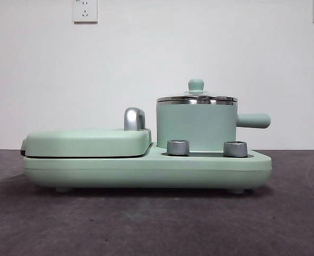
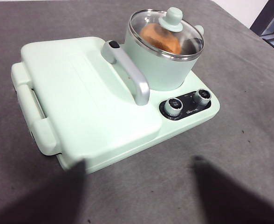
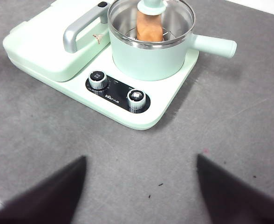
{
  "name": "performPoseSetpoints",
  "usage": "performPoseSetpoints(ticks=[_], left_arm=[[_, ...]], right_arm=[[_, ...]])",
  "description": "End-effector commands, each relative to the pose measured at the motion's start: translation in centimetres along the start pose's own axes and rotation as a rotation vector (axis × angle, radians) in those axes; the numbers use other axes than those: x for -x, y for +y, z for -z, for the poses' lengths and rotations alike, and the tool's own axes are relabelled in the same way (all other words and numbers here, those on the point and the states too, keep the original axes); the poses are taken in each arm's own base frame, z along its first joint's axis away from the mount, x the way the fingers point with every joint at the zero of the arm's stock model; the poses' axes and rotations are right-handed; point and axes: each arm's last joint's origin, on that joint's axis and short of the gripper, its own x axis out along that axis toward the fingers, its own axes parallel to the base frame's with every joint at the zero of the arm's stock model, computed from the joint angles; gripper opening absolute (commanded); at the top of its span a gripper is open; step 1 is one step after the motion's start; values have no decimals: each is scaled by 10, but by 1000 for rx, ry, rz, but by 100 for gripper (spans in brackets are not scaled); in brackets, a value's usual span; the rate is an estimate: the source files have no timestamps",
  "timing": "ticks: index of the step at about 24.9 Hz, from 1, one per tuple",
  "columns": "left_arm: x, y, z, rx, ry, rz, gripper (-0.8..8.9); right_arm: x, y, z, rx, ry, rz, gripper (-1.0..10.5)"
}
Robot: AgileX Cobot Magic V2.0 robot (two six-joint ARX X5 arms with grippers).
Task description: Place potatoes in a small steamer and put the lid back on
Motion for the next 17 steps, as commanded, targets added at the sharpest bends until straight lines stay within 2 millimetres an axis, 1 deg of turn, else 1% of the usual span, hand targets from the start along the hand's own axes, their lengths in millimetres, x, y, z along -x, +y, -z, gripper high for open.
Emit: performPoseSetpoints(ticks=[1,6,14,15,16,17], left_arm=[[6,-3,-2,-3,-29,7,7],[12,-6,-1,-15,-55,8,6],[13,-7,0,-21,-57,8,6],[15,-7,0,-53,-66,4,6],[16,-7,0,-145,-95,-6,6],[17,-7,2,-180,-113,-16,6]], right_arm=[[2,0,-4,6,-32,-1,24],[2,0,-6,8,-60,1,19],[3,0,-8,9,-72,1,19],[3,0,-8,9,-72,1,19],[3,0,-8,9,-71,2,19],[3,0,-8,9,-72,1,19]])
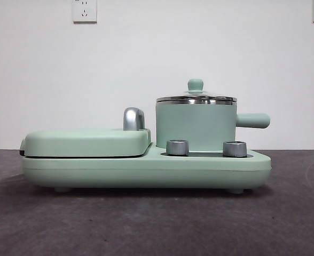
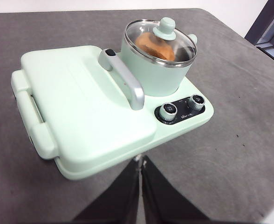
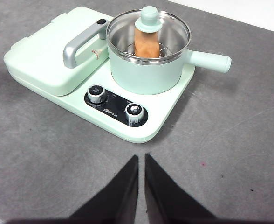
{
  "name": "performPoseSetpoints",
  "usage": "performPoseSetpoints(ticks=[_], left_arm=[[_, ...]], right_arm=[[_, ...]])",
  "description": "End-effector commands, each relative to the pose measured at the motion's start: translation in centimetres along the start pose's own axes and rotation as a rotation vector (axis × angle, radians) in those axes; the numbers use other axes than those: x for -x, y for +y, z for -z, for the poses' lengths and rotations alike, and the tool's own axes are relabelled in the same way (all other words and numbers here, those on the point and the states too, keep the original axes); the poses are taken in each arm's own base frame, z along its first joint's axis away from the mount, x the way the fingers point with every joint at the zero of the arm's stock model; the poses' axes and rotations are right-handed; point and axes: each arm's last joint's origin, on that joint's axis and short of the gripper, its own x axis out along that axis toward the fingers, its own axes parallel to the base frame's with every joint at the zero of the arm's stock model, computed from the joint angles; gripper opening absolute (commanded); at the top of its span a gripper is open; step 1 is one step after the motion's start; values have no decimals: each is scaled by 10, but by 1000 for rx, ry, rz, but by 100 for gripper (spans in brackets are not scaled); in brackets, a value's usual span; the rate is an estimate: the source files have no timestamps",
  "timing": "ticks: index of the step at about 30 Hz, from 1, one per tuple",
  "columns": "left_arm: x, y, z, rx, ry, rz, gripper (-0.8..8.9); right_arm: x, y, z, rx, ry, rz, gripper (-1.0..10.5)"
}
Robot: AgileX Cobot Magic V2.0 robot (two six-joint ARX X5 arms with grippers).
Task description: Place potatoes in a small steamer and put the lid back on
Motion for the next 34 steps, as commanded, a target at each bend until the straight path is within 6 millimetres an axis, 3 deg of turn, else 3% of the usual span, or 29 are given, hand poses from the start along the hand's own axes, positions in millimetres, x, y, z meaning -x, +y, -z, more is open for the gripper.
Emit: performPoseSetpoints(ticks=[1,4,11,17,34], left_arm=[[5,1,3,-174,-81,-35,6],[-2,13,27,-193,-183,-160,6],[-36,50,110,-66,-374,-502,6],[-53,63,148,26,-363,-524,6],[-55,64,153,74,-342,-523,6]], right_arm=[[2,0,-3,5,-19,-3,19],[2,0,-3,4,-19,-3,19],[2,0,-3,4,-19,-3,19],[2,0,-3,4,-20,-3,19],[3,0,-2,4,-23,-1,19]])
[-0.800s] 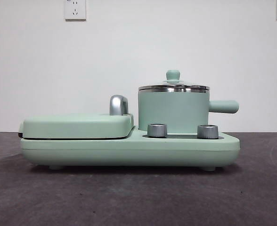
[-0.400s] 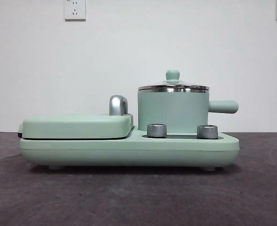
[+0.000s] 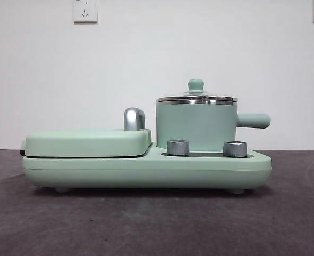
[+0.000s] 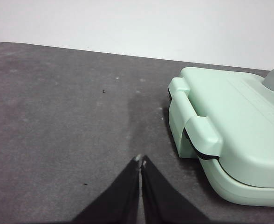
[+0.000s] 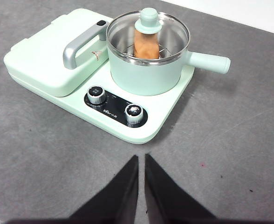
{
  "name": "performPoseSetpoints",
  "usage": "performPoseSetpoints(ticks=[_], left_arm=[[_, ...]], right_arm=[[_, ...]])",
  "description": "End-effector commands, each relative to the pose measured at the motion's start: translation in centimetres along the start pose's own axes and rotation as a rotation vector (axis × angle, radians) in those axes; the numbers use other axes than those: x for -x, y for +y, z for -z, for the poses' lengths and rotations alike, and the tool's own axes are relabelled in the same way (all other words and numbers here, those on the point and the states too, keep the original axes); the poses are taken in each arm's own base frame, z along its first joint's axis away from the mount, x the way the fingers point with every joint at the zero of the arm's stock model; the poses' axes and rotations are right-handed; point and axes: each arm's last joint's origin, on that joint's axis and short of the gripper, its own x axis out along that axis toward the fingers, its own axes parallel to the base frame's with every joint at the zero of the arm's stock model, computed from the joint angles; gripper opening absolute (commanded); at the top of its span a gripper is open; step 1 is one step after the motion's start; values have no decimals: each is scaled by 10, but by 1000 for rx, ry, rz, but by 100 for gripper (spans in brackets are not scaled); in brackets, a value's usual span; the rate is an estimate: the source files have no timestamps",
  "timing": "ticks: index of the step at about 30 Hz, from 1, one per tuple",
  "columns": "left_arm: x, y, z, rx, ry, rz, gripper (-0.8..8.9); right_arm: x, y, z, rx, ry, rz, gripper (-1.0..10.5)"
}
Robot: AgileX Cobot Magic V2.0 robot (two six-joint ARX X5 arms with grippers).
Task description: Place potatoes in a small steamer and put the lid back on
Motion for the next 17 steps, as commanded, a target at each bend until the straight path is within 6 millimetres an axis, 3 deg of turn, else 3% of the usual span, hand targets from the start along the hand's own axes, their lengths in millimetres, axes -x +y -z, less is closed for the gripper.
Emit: performPoseSetpoints(ticks=[1,10,13,17], left_arm=[[-2,1,5,10,7,-3,6],[-2,1,5,10,7,-3,6],[-2,1,5,10,7,-3,6],[-2,1,5,10,7,-3,6]], right_arm=[[2,0,-3,4,-18,-4,19],[0,-2,-3,81,-33,64,19],[-17,-7,4,98,-131,160,19],[-54,-18,40,60,-306,258,19]])
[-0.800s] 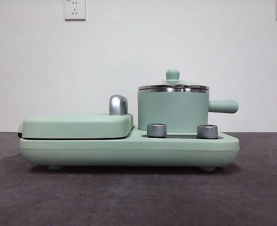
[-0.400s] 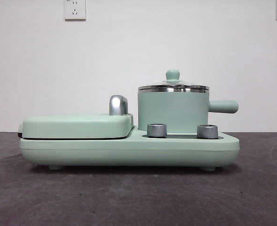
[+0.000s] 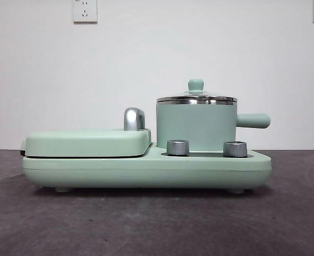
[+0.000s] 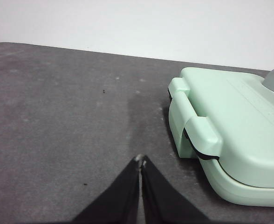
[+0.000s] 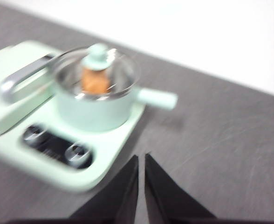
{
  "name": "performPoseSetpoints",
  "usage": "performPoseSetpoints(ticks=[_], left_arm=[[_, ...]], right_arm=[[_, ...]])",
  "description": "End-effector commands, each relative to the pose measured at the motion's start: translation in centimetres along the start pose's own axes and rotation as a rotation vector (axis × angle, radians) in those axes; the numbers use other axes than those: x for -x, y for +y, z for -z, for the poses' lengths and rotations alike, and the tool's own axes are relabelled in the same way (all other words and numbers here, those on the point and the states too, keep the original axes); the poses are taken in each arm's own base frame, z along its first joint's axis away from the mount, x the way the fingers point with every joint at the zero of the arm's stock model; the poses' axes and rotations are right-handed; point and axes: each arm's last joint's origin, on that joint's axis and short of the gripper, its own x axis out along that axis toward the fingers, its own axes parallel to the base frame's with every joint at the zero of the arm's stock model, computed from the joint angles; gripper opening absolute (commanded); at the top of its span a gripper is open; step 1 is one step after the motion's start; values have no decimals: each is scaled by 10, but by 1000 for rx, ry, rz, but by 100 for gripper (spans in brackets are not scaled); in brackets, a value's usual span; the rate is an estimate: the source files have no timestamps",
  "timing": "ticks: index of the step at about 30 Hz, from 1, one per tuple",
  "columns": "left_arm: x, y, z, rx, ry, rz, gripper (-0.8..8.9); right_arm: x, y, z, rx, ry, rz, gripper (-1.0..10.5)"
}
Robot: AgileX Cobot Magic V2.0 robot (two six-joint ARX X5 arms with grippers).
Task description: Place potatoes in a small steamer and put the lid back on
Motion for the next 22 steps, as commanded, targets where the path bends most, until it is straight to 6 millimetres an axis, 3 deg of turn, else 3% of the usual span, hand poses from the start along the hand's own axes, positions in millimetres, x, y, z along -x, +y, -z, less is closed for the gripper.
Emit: performPoseSetpoints(ticks=[1,6,10,13,22], left_arm=[[-2,1,5,10,8,-3,6],[-2,1,5,10,8,-3,6],[-2,1,5,10,8,-3,6],[-2,1,5,10,8,-3,6],[-2,1,5,10,7,-3,6]], right_arm=[[-22,0,34,-14,-100,65,19],[-49,-5,105,-119,-113,200,19],[-55,-11,137,-173,-99,289,19],[-53,-14,148,-195,-86,345,19],[-52,-17,148,-208,-86,382,19]])
